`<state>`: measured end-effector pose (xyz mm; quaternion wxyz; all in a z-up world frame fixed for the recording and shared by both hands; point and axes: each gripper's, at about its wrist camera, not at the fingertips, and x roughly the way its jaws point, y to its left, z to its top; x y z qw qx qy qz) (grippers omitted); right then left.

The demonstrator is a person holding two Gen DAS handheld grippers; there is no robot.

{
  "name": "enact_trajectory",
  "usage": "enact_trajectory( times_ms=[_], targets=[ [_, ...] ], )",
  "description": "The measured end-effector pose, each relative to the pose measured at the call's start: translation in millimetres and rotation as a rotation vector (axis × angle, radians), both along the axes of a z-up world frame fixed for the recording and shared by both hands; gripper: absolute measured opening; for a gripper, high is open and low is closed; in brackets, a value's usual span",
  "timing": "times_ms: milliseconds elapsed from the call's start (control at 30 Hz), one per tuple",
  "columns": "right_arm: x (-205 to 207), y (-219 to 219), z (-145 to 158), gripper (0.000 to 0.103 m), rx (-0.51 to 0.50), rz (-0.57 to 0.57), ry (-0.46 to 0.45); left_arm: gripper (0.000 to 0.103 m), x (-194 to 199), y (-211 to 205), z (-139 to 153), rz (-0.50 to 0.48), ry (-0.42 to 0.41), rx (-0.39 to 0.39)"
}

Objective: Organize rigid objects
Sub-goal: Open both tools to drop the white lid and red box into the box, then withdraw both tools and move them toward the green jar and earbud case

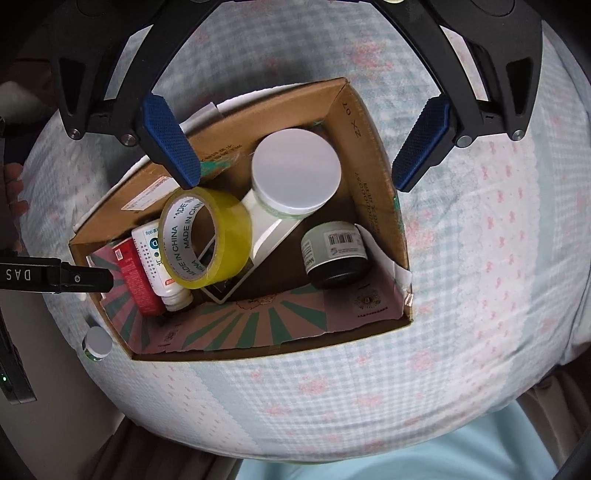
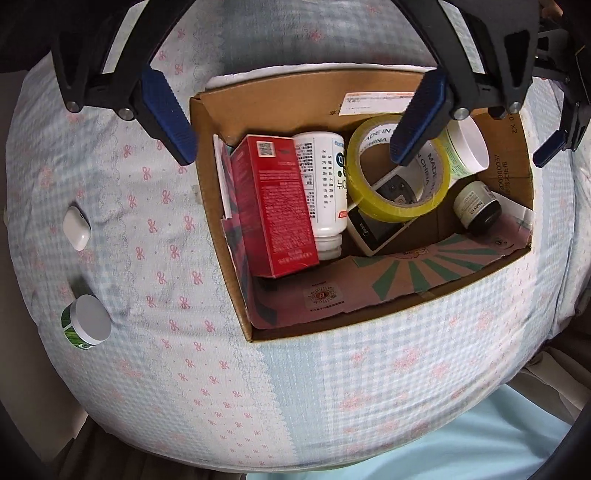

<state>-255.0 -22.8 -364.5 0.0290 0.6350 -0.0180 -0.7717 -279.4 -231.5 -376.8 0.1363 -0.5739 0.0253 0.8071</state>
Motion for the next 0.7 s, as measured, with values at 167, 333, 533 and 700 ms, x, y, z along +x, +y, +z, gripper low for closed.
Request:
enact_trajectory(
  times_ms=[167,333,533,700],
  targets=[
    [9,1,12,0.103,-0.006,0.011,0.018,0.103,6,0,7,0.005,-0.012,0.014],
    [16,3,26,0.103,-0.004,0.02,0.043,0.103,13,0,21,0.008,-0.004,0.025],
    [24,3,47,0.103,-0.006,0.038,0.061,0.103,20,-9,44,0.056,0.013,0.023],
    [32,7,74,0.103,-0.022,0.041,0.082,0.103,27,-13,69,0.101,0.028,-0.015]
  ],
)
